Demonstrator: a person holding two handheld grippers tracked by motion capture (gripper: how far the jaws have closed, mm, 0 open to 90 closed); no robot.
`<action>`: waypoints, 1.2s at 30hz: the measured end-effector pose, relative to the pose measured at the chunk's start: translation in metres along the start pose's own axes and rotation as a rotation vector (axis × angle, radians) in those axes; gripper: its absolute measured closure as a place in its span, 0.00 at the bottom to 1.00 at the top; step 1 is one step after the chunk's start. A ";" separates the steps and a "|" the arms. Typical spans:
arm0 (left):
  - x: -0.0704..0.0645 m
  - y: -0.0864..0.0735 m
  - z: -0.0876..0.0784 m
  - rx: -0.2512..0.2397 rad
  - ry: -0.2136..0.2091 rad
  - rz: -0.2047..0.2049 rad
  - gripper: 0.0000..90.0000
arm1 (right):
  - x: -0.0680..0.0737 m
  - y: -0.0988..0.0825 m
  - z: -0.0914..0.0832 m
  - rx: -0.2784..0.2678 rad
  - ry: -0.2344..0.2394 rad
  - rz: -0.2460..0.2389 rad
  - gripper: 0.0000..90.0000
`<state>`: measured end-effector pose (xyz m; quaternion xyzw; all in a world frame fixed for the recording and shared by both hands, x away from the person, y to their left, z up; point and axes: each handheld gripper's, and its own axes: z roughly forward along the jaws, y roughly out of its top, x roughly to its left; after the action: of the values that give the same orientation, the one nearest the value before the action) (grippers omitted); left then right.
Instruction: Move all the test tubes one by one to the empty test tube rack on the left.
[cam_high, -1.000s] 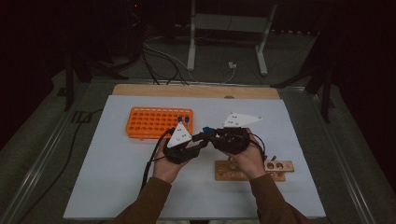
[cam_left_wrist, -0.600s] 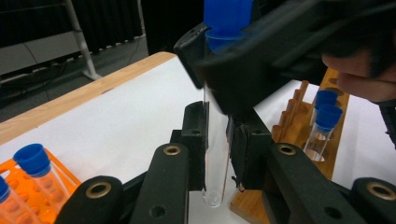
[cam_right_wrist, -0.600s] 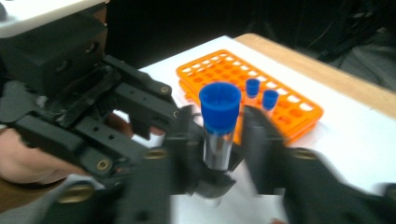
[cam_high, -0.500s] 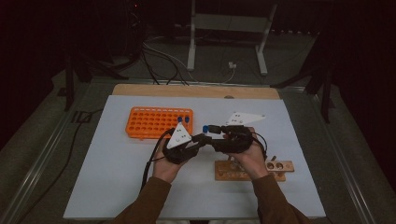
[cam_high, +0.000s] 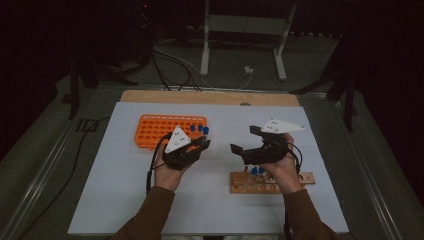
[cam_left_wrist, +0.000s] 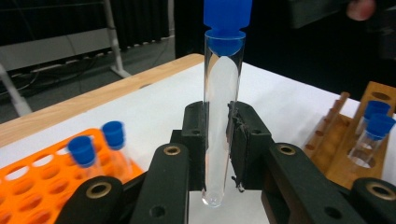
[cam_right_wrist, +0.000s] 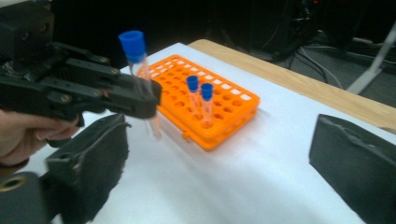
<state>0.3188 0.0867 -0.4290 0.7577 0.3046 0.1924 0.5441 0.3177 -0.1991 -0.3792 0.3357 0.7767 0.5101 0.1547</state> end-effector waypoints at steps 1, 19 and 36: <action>0.002 0.000 -0.001 0.001 0.008 -0.002 0.87 | -0.001 -0.001 -0.003 -0.005 -0.007 0.001 0.04; 0.038 -0.015 -0.009 0.009 0.133 -0.054 0.87 | -0.021 -0.020 -0.037 -0.050 -0.073 0.032 0.01; 0.064 -0.028 0.006 0.030 0.216 -0.105 0.87 | -0.022 -0.029 -0.049 -0.076 -0.087 0.031 0.01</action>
<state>0.3630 0.1310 -0.4597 0.7239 0.4033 0.2395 0.5059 0.2947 -0.2554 -0.3866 0.3633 0.7442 0.5263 0.1930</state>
